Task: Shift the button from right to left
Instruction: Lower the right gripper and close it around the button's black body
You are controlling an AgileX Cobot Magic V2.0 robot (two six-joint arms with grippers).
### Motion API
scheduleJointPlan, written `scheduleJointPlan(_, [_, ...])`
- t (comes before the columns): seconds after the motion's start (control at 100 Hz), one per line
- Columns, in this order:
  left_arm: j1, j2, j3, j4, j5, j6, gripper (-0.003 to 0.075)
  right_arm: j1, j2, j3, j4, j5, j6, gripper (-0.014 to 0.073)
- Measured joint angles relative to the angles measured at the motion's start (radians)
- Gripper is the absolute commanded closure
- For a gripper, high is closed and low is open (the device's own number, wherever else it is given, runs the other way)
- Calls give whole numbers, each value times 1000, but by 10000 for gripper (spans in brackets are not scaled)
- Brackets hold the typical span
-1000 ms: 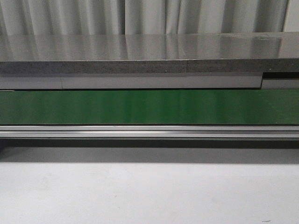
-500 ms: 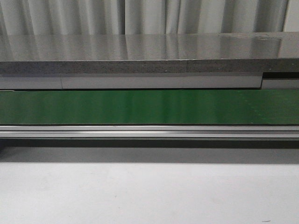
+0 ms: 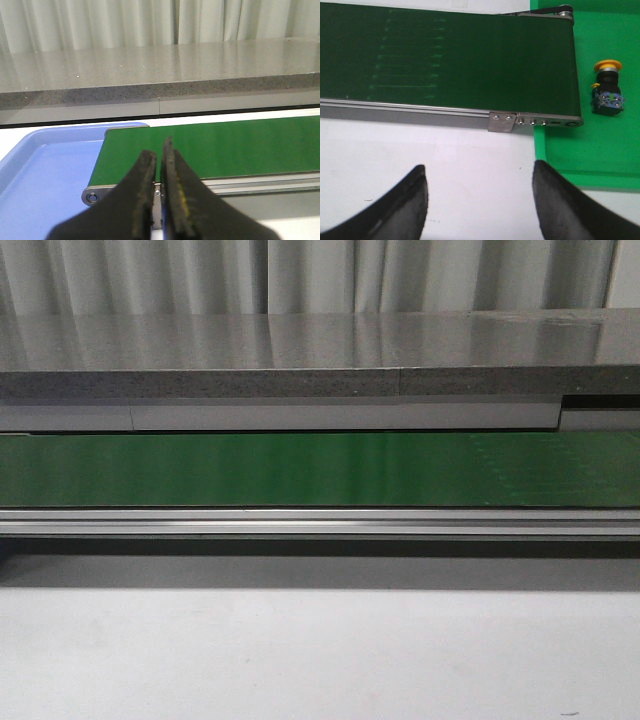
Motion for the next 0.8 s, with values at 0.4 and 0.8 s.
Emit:
scheduleJointPlan(0.4, [0,0,0,0,0,0,715,-79,40,-105,-113,19,80,116])
scheduleJointPlan(0.8, [0,0,0,0,0,0,715,-230,373,-251,-191,-27,86,116])
